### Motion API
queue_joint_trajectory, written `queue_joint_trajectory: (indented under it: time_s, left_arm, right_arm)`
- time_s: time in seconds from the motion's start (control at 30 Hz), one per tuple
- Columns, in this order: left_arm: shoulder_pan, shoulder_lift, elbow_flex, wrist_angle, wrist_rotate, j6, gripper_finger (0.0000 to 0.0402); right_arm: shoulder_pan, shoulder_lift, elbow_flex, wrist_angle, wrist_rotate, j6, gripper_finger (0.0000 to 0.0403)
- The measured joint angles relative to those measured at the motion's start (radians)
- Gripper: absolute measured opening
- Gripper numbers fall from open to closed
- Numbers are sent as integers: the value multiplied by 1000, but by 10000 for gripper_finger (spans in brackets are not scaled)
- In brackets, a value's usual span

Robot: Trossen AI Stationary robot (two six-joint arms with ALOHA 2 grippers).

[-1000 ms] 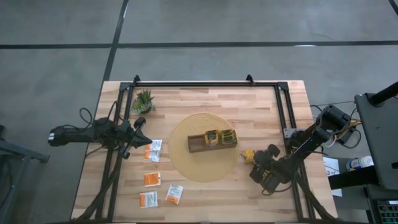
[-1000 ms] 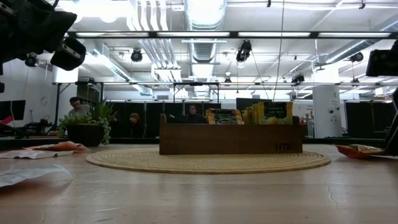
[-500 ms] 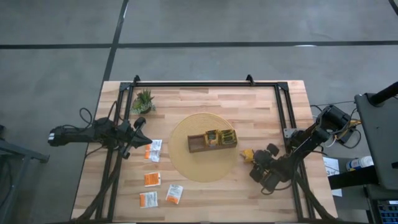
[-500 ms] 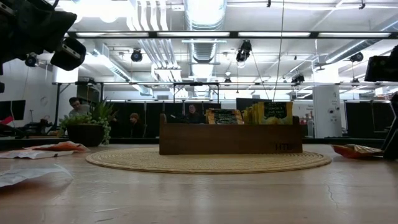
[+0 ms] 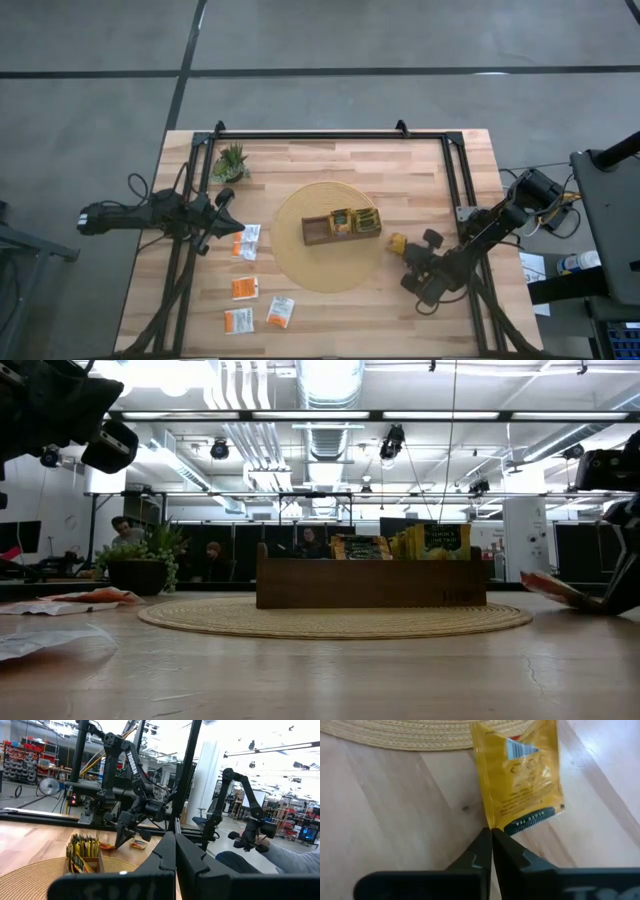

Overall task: Pick & Place Tea
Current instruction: Put the top orange tea bag into the middle of the wooden organizer

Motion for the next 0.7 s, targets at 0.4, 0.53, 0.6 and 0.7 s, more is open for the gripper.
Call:
queue_joint_trajectory:
  time_s: [0.4, 0.53, 0.6, 0.7]
  left_arm:
    - [0, 0, 0, 0, 0, 0, 0]
    - [0, 0, 0, 0, 0, 0, 0]
    - [0, 0, 0, 0, 0, 0, 0]
    - [0, 0, 0, 0, 0, 0, 0]
  right_arm:
    - [0, -25, 122, 17, 102, -184, 8]
    - [0, -27, 163, 23, 186, -235, 8]
    - [-1, -27, 174, 25, 216, -247, 8]
    - [-7, -28, 180, 27, 231, -253, 8]
